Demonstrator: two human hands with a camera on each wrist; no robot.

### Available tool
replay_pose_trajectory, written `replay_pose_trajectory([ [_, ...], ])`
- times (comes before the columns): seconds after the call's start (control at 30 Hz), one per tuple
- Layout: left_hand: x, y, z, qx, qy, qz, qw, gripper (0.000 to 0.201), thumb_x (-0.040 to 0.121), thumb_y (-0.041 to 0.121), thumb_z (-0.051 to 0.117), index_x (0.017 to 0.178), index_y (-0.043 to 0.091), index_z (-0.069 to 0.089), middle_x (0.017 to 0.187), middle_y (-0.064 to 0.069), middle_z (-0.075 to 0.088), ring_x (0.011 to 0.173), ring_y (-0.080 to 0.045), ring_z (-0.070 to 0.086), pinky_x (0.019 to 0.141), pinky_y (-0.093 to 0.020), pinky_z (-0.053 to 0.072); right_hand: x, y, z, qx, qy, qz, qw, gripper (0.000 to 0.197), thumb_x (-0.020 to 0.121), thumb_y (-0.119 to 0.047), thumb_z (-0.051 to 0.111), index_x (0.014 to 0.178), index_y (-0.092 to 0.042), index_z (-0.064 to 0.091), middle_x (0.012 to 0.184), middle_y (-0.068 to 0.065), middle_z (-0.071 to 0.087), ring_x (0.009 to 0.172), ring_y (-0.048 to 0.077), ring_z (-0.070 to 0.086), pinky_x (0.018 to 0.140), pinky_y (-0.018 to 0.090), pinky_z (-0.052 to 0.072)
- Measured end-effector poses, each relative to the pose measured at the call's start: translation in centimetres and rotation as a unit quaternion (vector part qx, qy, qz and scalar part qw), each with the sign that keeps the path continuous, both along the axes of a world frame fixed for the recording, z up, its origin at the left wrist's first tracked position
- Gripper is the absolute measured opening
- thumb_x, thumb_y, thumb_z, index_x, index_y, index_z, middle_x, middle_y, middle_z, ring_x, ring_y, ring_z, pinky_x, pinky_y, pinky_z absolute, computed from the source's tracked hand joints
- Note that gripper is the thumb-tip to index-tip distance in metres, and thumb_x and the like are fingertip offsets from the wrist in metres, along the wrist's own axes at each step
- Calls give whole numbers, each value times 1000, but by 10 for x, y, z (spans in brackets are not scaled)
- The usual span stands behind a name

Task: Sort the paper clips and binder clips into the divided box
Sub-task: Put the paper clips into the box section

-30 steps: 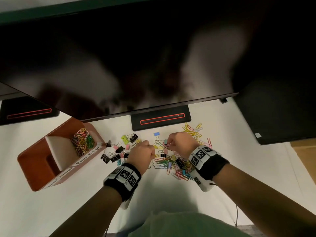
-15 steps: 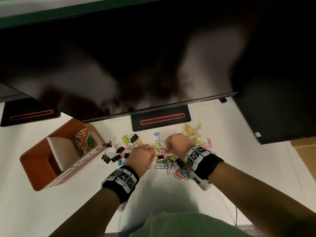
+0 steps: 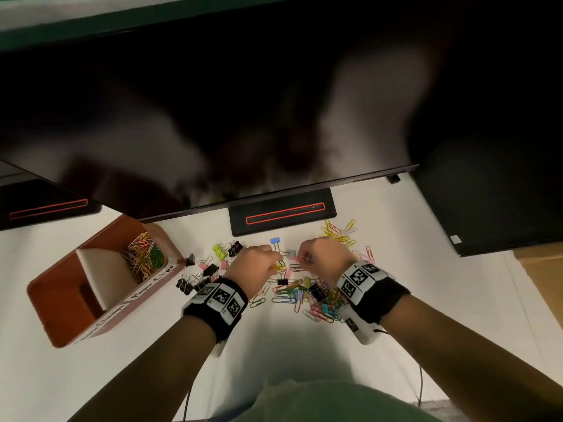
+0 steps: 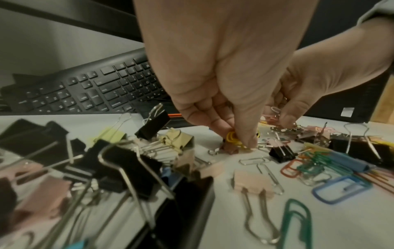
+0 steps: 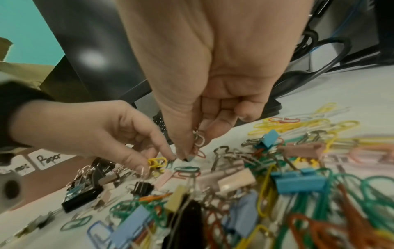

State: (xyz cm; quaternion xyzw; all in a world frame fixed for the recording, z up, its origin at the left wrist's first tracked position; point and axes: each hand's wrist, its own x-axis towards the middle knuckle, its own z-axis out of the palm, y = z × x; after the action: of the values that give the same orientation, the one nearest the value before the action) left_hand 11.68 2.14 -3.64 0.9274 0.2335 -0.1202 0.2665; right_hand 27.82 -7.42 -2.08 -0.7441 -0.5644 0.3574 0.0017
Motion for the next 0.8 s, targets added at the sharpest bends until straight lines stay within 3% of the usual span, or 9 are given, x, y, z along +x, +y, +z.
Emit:
replay_pose_trajectory([
  [0.13, 7, 2, -3, 6, 12, 12, 1000, 26, 88, 18, 57, 113, 17, 61, 105, -5, 62, 95, -24, 59, 87, -32, 46, -14, -1, -7, -17, -28, 24, 999, 24, 92, -32, 50, 111, -20, 59, 98, 4, 68, 88, 24, 62, 78, 34, 53],
  [0.27, 10, 4, -8, 40, 42, 11, 998, 19, 89, 21, 56, 104, 13, 64, 104, -6, 56, 88, -26, 60, 86, -37, 48, -19, 4, -18, -25, -82, 57, 995, 23, 88, -27, 56, 108, -17, 59, 95, 6, 66, 84, 25, 61, 75, 35, 53],
  [0.47, 14, 4, -9, 81, 79, -27, 993, 15, 89, 18, 54, 101, 13, 61, 106, -6, 52, 85, -24, 60, 83, -37, 50, -20, 4, -18, -4, -82, 66, 994, 21, 90, -19, 54, 105, -9, 64, 108, 10, 55, 93, 30, 57, 79, 38, 53],
  [0.7, 9, -2, -12, 133, 104, -61, 984, 19, 90, 14, 49, 108, 15, 56, 104, -3, 60, 98, -23, 57, 87, -35, 41, -21, 6, -13, -24, -71, 90, 993, 21, 90, -8, 45, 108, -7, 57, 99, 12, 63, 88, 27, 55, 70, 32, 43],
  [0.8, 6, -4, -14, 129, 99, -53, 985, 21, 91, 14, 48, 111, 15, 53, 106, -4, 61, 101, -24, 56, 92, -36, 39, -26, 9, -13, -76, -72, 79, 991, 23, 90, -6, 43, 109, -3, 57, 100, 12, 63, 87, 27, 57, 70, 32, 47],
])
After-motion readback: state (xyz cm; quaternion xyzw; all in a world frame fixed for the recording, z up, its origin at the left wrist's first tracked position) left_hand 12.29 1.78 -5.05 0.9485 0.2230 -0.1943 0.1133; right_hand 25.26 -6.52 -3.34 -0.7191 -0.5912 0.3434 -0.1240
